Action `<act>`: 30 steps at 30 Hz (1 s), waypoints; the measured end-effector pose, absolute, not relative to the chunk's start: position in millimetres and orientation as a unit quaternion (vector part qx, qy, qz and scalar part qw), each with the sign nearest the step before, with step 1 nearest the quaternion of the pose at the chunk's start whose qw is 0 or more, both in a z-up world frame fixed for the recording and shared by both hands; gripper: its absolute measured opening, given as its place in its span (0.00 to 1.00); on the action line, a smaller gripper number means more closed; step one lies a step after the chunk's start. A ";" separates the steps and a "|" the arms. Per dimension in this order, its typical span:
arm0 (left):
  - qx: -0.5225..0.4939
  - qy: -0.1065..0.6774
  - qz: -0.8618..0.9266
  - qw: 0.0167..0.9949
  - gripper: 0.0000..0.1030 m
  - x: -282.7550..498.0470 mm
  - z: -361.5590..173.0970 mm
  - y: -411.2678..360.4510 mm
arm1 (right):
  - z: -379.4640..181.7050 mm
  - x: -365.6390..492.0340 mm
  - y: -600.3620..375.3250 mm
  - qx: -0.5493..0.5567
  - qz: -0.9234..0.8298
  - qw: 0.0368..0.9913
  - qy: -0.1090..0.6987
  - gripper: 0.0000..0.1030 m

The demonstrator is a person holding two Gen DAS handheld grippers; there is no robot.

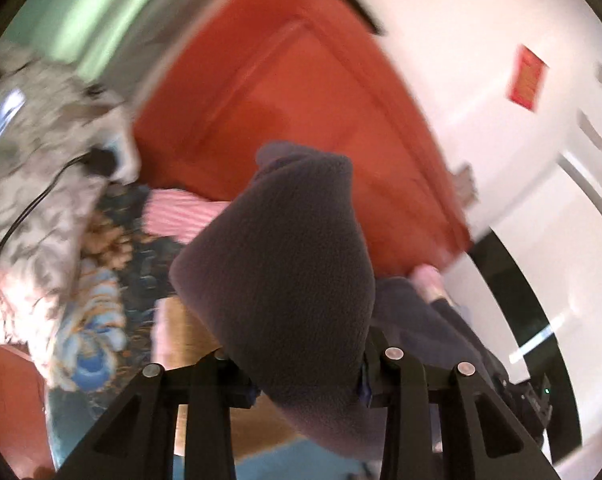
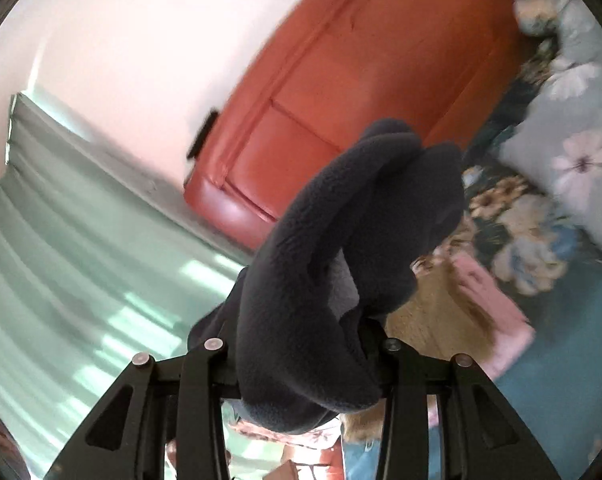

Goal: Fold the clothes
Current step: 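Lift the folded hoodie with both tools and carry it toward the clothes stack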

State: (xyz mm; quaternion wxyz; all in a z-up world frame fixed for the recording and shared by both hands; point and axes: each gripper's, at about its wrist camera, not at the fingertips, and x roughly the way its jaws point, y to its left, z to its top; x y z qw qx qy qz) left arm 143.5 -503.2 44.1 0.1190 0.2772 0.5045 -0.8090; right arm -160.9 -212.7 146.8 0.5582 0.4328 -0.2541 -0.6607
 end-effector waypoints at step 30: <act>0.240 0.549 -0.778 0.186 0.40 169.7 -3.8 -566.6 | -17.3 -229.6 -257.3 0.572 -0.650 0.426 -0.262 0.40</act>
